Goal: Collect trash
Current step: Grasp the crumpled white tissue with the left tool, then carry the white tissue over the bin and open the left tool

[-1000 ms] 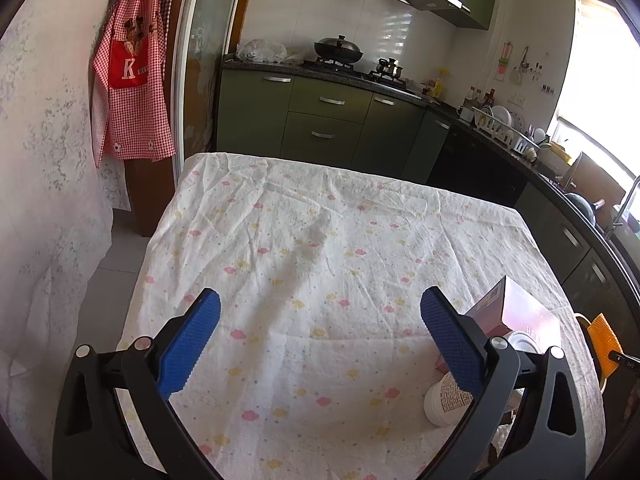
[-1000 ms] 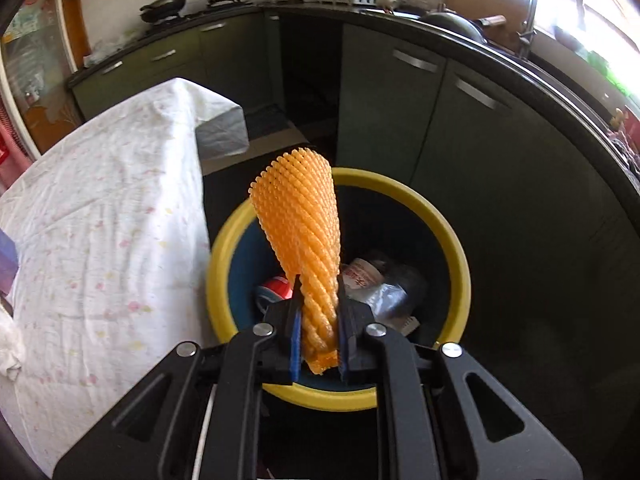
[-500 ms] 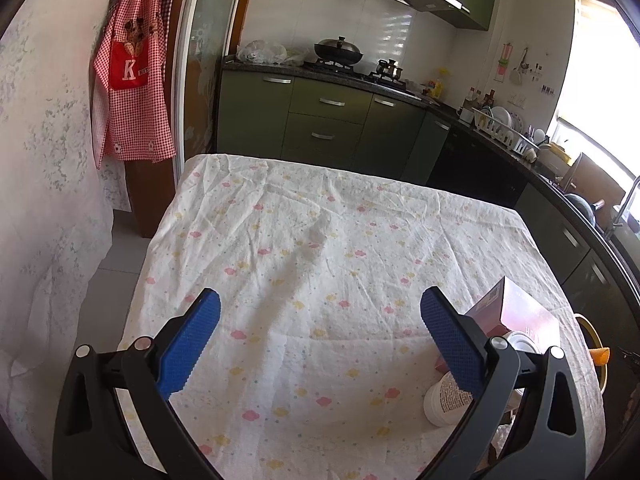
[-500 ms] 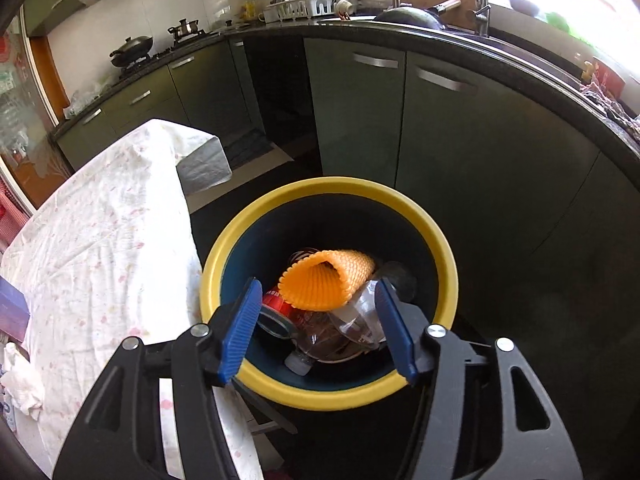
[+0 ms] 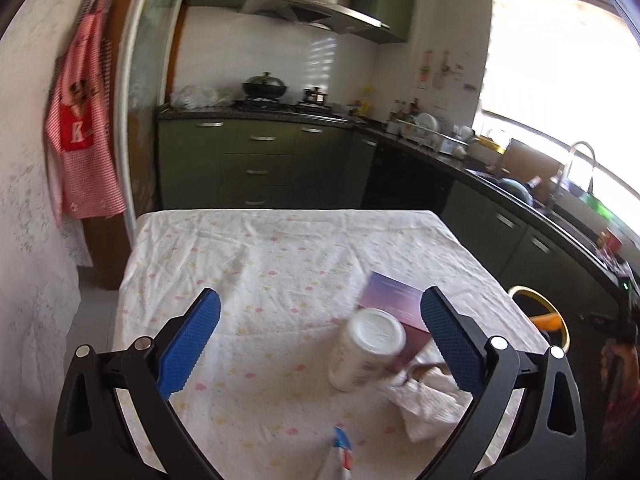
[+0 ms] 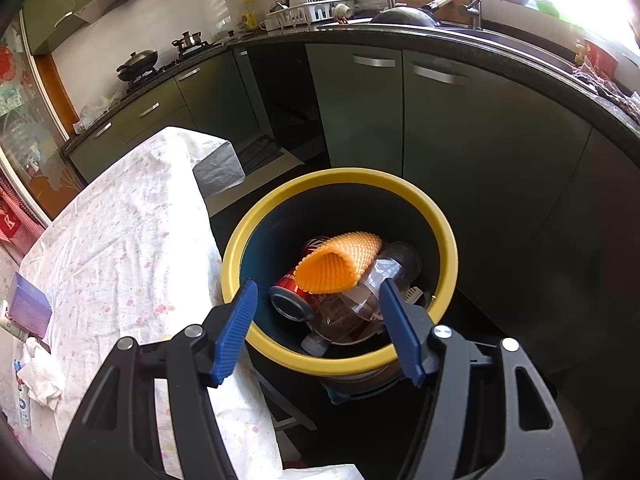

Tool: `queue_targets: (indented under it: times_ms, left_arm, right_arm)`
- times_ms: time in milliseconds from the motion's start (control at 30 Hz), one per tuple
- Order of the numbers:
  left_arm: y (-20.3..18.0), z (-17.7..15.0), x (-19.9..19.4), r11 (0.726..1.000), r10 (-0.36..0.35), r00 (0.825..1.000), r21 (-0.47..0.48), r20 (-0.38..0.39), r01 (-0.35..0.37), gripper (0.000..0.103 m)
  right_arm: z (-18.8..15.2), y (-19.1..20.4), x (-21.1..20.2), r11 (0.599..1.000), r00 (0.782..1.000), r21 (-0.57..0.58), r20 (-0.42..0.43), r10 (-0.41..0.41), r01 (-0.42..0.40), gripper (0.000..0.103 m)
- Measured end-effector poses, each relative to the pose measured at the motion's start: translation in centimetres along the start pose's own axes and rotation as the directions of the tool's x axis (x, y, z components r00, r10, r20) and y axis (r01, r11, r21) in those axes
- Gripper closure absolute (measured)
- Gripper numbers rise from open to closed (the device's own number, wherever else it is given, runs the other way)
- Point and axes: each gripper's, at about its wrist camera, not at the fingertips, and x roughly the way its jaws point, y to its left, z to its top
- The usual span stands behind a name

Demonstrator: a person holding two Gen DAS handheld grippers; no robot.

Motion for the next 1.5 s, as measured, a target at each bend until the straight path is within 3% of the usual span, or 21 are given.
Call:
queue_targets:
  times_ms: [100, 233, 333, 533, 733, 867, 1067, 1267, 1500]
  left_arm:
    - [-4.8, -1.2, -0.8, 0.984, -0.112, 0.992, 0.129, -0.058, 0.119, 0.005]
    - [-10.4, -3.4, 0.1, 0.931, -0.187, 0.965, 0.280, -0.182, 0.233, 0.006]
    - [-12.9, -4.8, 1.6, 0.896, -0.191, 0.944, 0.344, -0.268, 0.279, 0.021]
    - [-13.8, -6.2, 4.3, 0.883, -0.191, 0.903, 0.334, -0.385, 0.330, 0.041]
    - [-13.7, -6.8, 6.0, 0.883, -0.170, 0.883, 0.329, -0.438, 0.334, 0.058]
    - [-13.5, -7.0, 6.4, 0.887, -0.167, 0.871, 0.316, -0.463, 0.338, 0.076]
    - [-13.4, -6.6, 6.2, 0.890, -0.170, 0.872, 0.308, -0.460, 0.336, 0.100]
    - [-13.5, -5.0, 4.6, 0.895, -0.160, 0.903, 0.327, -0.398, 0.303, 0.101]
    - [-13.5, -0.7, 1.5, 0.905, -0.163, 0.939, 0.333, -0.302, 0.264, 0.101]
  right_arm:
    - [-0.1, 0.0, 0.0, 1.000, 1.000, 0.003, 0.003, 0.015, -0.015, 0.042]
    - [-0.4, -0.1, -0.2, 1.000, 1.000, 0.003, 0.003, 0.026, -0.026, 0.041]
    - [-0.6, -0.2, -0.3, 0.999, 0.999, 0.003, 0.003, 0.034, -0.034, 0.040]
    - [-0.7, -0.7, -0.4, 0.999, 0.999, 0.006, 0.006, 0.042, -0.042, 0.039]
    - [-0.9, -0.9, 0.1, 0.999, 0.999, 0.010, -0.008, 0.049, -0.049, 0.039]
    - [-0.9, -0.9, 0.5, 0.998, 0.998, 0.012, -0.014, 0.055, -0.055, 0.039]
    - [-0.9, -0.9, 0.6, 0.998, 0.998, 0.012, -0.014, 0.061, -0.061, 0.039]
    - [-1.0, -0.9, 0.2, 0.998, 0.998, 0.011, -0.004, 0.063, -0.063, 0.039]
    - [-1.1, -1.1, -0.3, 0.998, 0.998, 0.013, 0.004, 0.068, -0.068, 0.039]
